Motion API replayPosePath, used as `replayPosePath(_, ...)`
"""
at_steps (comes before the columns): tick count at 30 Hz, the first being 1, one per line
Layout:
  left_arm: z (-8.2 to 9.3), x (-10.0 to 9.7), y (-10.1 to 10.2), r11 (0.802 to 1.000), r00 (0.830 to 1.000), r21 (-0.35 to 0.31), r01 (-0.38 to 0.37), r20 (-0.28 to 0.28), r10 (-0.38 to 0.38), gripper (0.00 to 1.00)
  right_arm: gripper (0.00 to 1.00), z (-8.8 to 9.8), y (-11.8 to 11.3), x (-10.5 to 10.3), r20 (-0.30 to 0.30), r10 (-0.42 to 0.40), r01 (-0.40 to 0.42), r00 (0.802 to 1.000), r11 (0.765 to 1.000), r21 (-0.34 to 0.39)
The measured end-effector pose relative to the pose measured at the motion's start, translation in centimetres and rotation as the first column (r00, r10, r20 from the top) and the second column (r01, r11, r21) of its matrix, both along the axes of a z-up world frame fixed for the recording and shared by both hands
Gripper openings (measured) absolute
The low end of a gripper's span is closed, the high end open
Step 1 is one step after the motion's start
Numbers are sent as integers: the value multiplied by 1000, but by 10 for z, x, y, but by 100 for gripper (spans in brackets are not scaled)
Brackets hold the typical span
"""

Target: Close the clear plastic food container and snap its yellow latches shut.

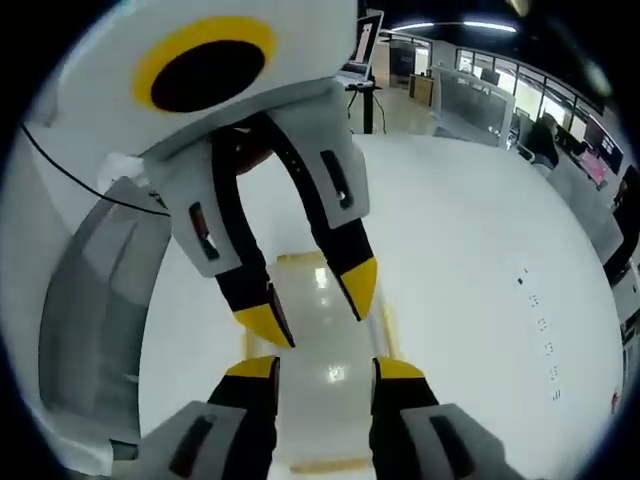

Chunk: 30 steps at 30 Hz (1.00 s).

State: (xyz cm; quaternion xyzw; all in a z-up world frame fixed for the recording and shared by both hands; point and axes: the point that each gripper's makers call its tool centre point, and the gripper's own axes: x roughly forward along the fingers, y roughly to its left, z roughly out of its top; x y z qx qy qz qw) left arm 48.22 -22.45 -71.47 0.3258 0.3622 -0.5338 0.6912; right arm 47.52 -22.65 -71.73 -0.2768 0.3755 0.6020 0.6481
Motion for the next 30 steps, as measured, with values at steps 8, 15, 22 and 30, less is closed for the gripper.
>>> replayPosePath(8, -4, -4, 1, 1000, 1000, 12, 6, -8, -6, 25, 34, 0, -1, 5, -1, -9, 9, 1000, 1000, 1)
replayPosePath(15, -5, -9, 0, 1000, 1000, 16, 13, -11, -13, 24, 34, 1, -1, 10, 3, -17, 17, 1000, 1000, 6)
replayPosePath(22, -6, -14, -2, 999, 1000, 19, 28, -6, -28, 24, 34, 0, -2, 15, 7, -4, 4, 1000, 1000, -7)
replayPosePath(30, -3, -21, -2, 1000, 1000, 10, 26, -8, -26, 24, 34, 1, -1, 23, 14, 1, -1, 1000, 1000, -9)
